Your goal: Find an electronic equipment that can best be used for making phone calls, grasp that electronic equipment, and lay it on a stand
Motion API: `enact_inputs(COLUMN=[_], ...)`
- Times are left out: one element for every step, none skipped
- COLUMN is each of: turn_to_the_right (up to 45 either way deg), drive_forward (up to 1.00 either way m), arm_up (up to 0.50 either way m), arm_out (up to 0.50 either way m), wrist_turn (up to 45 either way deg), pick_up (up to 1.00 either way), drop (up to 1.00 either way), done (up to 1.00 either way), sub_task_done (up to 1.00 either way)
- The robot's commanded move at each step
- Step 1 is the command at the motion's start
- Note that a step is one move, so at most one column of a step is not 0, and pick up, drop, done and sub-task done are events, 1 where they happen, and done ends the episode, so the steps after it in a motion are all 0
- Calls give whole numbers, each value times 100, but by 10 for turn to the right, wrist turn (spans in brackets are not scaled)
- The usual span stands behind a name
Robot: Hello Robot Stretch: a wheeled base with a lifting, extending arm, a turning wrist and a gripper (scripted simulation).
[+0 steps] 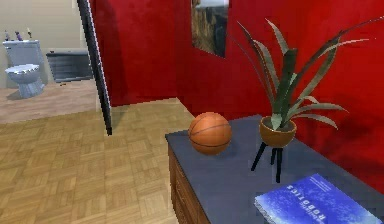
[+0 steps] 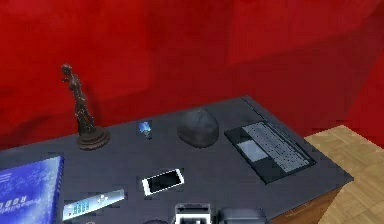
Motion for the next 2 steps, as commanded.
enact_inputs(turn_to_the_right=[0,0], drive_forward=[0,0], arm_up=[0,0], arm_out=[24,0], wrist_turn=[0,450], pick_up=[0,0], drop=[0,0], done=[0,0], sub_task_done=[0,0])
